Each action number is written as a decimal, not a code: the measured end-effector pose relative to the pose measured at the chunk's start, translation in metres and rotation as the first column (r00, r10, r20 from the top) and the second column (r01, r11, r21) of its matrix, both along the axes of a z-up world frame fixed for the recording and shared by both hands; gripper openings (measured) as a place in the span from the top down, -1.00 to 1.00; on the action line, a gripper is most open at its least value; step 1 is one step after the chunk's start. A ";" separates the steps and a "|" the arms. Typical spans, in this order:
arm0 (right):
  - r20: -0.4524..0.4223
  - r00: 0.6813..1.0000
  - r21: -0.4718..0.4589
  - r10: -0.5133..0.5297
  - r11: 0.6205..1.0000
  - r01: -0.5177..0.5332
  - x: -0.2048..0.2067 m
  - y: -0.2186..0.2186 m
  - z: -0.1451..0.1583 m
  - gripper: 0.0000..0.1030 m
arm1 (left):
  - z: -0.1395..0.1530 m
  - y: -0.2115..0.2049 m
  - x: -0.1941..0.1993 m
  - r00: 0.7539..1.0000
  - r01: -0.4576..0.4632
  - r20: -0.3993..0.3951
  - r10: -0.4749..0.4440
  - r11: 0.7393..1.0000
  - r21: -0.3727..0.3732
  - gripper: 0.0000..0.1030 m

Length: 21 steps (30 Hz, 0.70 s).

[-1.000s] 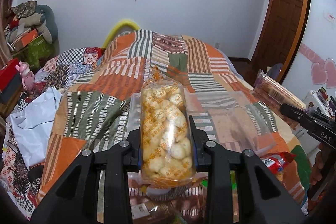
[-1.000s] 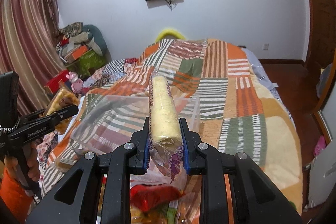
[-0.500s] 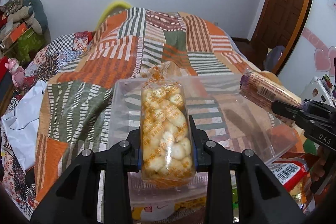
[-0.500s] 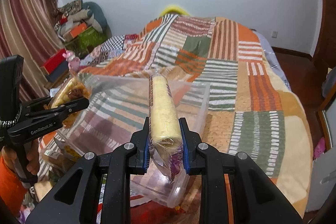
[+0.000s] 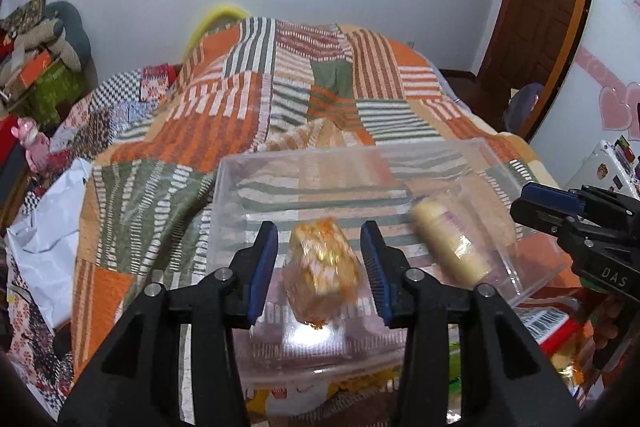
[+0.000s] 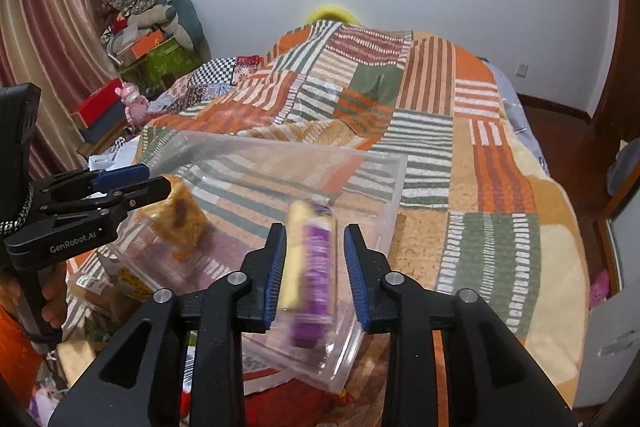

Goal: Organize snacks
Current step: 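Carry both snacks over the clear plastic box and open both tools to drop them, then grasp the square wrapped biscuit with the left tool while the right tool grasps the white-and-blue chip bag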

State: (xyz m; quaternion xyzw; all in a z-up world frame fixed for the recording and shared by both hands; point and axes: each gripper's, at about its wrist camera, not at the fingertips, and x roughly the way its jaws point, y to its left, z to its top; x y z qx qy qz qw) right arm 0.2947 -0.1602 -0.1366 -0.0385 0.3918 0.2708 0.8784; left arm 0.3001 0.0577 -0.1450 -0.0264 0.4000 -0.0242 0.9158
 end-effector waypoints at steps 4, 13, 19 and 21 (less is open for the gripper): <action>0.041 0.999 -0.003 0.000 1.000 0.000 -0.013 -0.002 0.012 0.31 | 0.013 -0.001 -0.013 1.000 0.003 0.022 -0.003 1.000 0.004 0.16; 0.111 0.994 0.033 -0.008 0.999 0.004 -0.048 -0.013 0.041 -0.05 | 0.042 0.005 -0.058 0.998 -0.018 0.064 0.018 1.000 0.000 -0.19; 0.157 0.988 0.044 -0.012 0.999 0.005 -0.077 -0.020 0.053 -0.31 | 0.058 0.001 -0.098 0.992 -0.035 0.124 0.030 0.999 0.040 -0.50; 0.167 0.986 0.048 -0.018 0.999 0.010 -0.086 -0.022 0.056 -0.36 | 0.061 0.000 -0.111 0.992 -0.028 0.126 0.023 0.999 0.037 -0.54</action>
